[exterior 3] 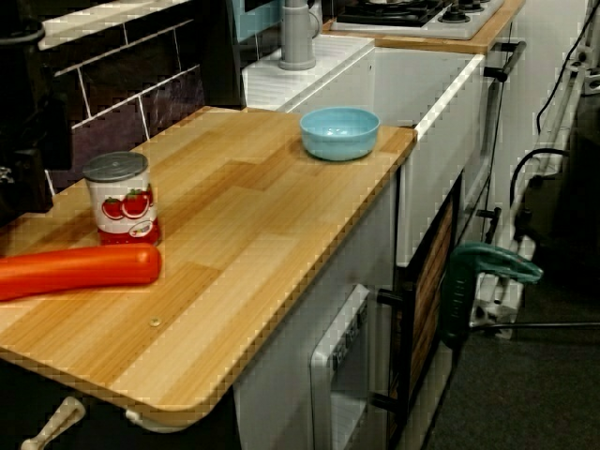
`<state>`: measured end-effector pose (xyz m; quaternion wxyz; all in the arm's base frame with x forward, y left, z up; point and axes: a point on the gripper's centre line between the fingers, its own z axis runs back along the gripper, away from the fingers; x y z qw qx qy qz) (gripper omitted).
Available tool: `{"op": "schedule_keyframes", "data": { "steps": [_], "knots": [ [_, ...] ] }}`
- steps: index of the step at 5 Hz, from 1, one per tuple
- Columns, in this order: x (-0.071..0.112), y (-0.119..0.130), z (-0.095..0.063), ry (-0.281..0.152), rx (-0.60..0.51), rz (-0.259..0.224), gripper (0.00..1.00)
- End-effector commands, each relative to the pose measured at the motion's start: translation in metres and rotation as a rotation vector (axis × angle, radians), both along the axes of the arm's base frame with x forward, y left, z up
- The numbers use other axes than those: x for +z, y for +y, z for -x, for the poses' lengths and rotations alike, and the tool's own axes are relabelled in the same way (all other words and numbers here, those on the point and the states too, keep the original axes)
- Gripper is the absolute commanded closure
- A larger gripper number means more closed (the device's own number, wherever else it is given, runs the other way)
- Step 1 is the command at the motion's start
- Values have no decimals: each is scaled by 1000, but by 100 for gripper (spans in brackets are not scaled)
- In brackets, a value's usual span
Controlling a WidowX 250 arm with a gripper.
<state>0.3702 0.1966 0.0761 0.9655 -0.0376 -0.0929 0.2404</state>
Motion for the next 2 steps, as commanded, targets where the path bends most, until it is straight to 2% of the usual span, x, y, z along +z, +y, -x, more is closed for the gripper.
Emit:
{"op": "schedule_keyframes", "data": {
  "steps": [1,2],
  "knots": [
    [18,-11,12,-46,-39,-24,0],
    [17,-16,17,-42,-52,-22,0]
  ]
}}
